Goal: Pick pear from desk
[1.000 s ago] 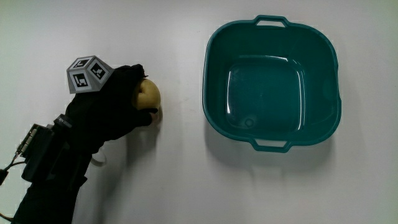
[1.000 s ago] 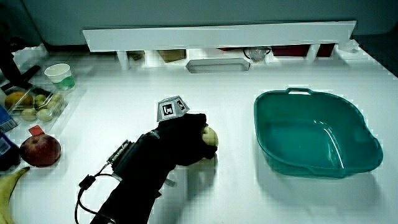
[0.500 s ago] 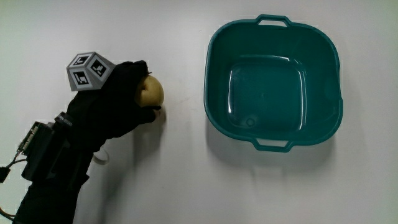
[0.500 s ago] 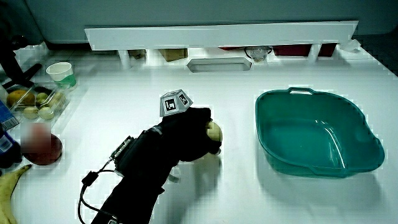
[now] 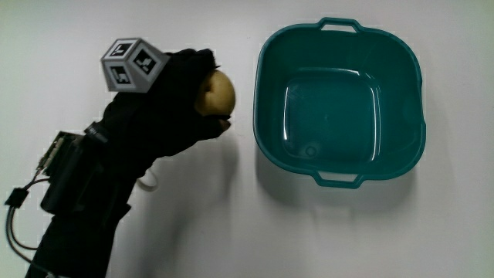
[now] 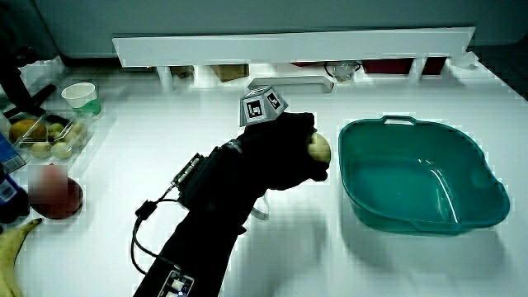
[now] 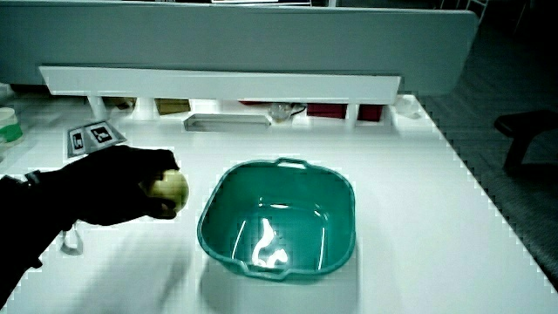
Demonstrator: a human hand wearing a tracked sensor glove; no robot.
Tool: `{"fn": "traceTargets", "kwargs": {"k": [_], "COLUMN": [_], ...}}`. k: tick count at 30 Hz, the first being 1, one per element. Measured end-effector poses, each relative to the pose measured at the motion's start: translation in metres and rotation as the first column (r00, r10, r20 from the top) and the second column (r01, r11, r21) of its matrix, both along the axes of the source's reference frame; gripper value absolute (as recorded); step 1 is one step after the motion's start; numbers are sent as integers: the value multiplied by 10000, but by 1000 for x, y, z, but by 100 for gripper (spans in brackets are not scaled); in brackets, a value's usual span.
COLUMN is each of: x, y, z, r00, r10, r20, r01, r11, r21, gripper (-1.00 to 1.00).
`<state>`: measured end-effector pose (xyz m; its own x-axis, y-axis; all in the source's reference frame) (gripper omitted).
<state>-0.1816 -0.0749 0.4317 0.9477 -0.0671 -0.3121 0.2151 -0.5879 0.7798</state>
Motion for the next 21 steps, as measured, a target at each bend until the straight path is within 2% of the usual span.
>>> {"fn": "traceTargets", "kwargs": {"k": [5, 7, 13, 21], "x": [1, -1, -1, -3], "y": [-1, -1, -2, -1], "z": [-3, -2, -4, -5], "r00": [9999, 9999, 9993, 9970], "r10": [-76, -140, -340, -731], "r20": [89, 98, 172, -242], "r01": [75, 137, 330, 754], "r11": [9999, 9994, 9981, 9904], "r21": [89, 313, 522, 1158], "gripper": [18, 25, 46, 75]}}
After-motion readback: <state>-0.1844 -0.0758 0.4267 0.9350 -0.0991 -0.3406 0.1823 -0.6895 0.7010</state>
